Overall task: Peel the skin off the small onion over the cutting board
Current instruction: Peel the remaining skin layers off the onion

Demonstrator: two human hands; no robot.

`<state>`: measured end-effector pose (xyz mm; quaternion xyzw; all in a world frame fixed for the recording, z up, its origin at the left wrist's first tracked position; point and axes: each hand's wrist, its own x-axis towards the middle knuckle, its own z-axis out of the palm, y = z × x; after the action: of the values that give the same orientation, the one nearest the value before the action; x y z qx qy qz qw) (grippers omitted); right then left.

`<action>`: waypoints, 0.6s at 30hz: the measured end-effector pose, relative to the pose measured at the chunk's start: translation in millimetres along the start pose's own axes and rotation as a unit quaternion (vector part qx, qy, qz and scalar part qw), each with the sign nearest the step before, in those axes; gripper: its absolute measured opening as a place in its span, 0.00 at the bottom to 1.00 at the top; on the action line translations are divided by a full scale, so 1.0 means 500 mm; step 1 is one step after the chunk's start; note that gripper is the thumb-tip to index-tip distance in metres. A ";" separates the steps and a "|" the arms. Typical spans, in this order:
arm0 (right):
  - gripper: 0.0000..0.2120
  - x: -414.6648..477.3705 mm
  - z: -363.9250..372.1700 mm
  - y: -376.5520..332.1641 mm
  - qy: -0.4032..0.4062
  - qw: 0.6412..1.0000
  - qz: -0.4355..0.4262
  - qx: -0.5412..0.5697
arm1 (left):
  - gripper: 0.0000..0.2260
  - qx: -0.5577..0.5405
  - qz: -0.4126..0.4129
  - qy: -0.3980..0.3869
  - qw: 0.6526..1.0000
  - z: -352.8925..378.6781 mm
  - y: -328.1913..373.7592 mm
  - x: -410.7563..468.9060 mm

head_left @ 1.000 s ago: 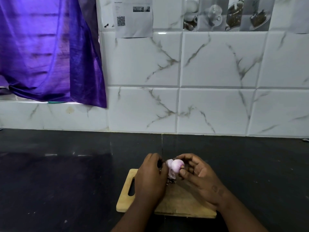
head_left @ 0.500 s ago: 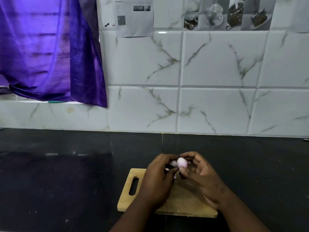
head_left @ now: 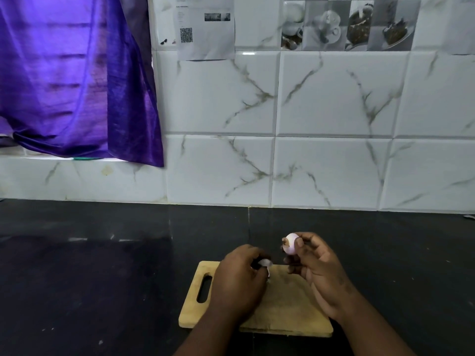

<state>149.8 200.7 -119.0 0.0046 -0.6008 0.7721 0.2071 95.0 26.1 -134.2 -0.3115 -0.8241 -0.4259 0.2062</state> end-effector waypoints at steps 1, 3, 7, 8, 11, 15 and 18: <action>0.15 -0.002 0.001 0.001 -0.011 1.000 0.011 -0.003 | 0.08 0.020 -0.007 -0.003 1.000 0.001 -0.001 0.001; 0.15 -0.003 0.001 0.004 -0.024 0.999 0.018 -0.016 | 0.12 0.037 -0.015 -0.005 0.999 0.001 0.001 0.002; 0.17 -0.006 0.006 0.003 -0.044 0.998 0.012 -0.040 | 0.23 -0.011 0.017 -0.010 1.000 -0.006 0.011 -0.001; 0.18 -0.007 0.007 0.004 -0.050 0.998 0.011 -0.047 | 0.23 -0.029 0.034 -0.008 0.999 -0.007 0.011 -0.002; 0.18 -0.006 0.007 0.007 -0.067 0.995 0.008 -0.068 | 0.20 -0.064 0.068 0.007 0.996 -0.008 0.007 -0.002; 0.19 -0.007 0.006 0.008 -0.073 0.994 0.002 -0.081 | 0.12 -0.110 0.066 0.028 0.991 -0.010 0.006 0.000; 0.20 -0.007 0.005 0.008 -0.079 0.993 -0.001 -0.083 | 0.11 -0.128 0.054 0.036 0.990 -0.013 0.007 -0.001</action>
<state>151.0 196.5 -123.1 0.0486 -0.6774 0.7165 0.1591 98.2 22.2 -128.8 -0.3637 -0.7368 -0.5269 0.2172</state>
